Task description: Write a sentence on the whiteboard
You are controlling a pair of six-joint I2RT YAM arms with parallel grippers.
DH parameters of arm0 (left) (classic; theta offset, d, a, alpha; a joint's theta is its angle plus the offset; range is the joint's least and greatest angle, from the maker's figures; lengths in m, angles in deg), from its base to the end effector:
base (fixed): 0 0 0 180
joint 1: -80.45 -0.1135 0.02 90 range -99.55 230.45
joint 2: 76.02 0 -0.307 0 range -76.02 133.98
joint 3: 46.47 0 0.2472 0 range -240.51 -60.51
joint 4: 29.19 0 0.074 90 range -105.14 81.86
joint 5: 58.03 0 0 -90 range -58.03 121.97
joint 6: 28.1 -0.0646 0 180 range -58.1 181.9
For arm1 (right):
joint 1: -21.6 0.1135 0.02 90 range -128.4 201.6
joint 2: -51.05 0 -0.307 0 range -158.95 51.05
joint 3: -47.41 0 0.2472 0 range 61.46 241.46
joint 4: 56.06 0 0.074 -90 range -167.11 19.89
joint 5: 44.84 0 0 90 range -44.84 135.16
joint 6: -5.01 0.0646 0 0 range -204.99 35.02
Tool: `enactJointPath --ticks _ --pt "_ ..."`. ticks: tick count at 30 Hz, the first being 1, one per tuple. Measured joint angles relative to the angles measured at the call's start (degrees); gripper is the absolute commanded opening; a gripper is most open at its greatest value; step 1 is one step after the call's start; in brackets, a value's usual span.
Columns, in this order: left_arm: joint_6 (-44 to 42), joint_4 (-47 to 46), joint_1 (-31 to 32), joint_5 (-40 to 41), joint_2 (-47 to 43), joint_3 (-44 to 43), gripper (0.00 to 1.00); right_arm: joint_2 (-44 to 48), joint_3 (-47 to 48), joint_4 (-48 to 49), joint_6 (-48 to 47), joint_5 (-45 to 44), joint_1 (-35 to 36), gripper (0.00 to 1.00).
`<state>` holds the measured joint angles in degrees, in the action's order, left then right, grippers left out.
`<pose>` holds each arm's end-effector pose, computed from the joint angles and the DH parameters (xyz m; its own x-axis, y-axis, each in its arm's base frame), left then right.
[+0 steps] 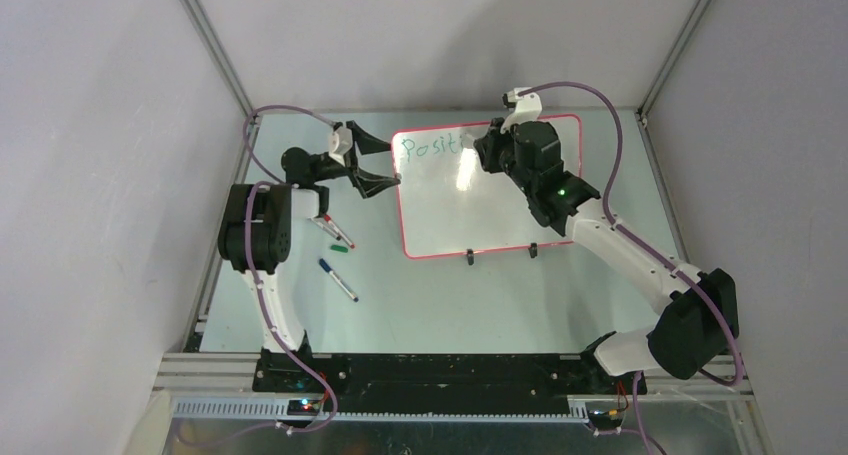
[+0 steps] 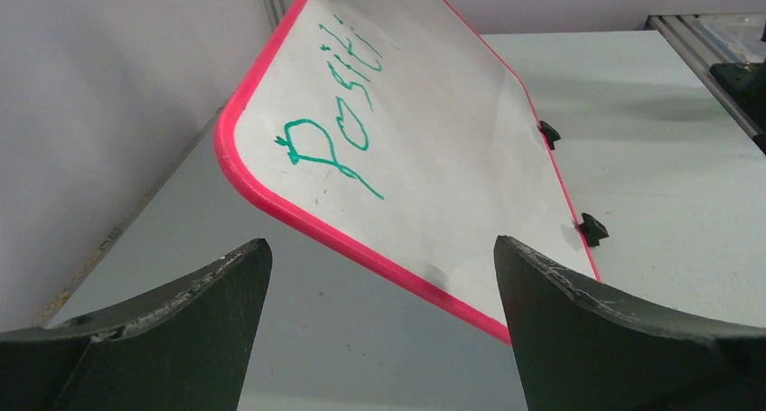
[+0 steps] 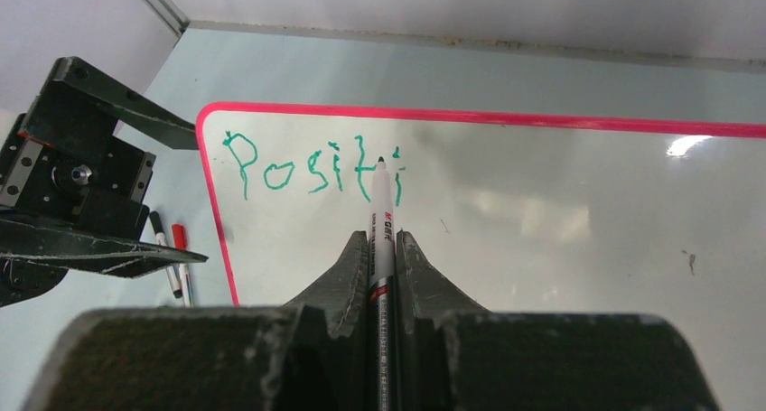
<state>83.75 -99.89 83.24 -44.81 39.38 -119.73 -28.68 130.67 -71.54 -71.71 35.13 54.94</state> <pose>0.4094 -0.0829 0.2674 0.1212 -0.0911 -0.9884 0.9807 0.1647 0.1051 0.2958 0.1811 0.4023 -0.2600 0.0997 -0.9605 -0.3485 0.9179 0.1896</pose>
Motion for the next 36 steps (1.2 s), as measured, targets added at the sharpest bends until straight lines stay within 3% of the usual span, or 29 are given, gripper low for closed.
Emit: enactJointPath --ticks 20,36 --pt "0.8 0.0 1.3 -10.9 0.0 -2.1 0.98 3.6 -2.6 4.2 -3.1 -2.5 3.7 0.00" --pt "-8.9 0.0 1.4 -12.0 -2.2 5.4 0.98 4.1 -3.6 5.1 -3.5 -3.7 3.8 0.00"
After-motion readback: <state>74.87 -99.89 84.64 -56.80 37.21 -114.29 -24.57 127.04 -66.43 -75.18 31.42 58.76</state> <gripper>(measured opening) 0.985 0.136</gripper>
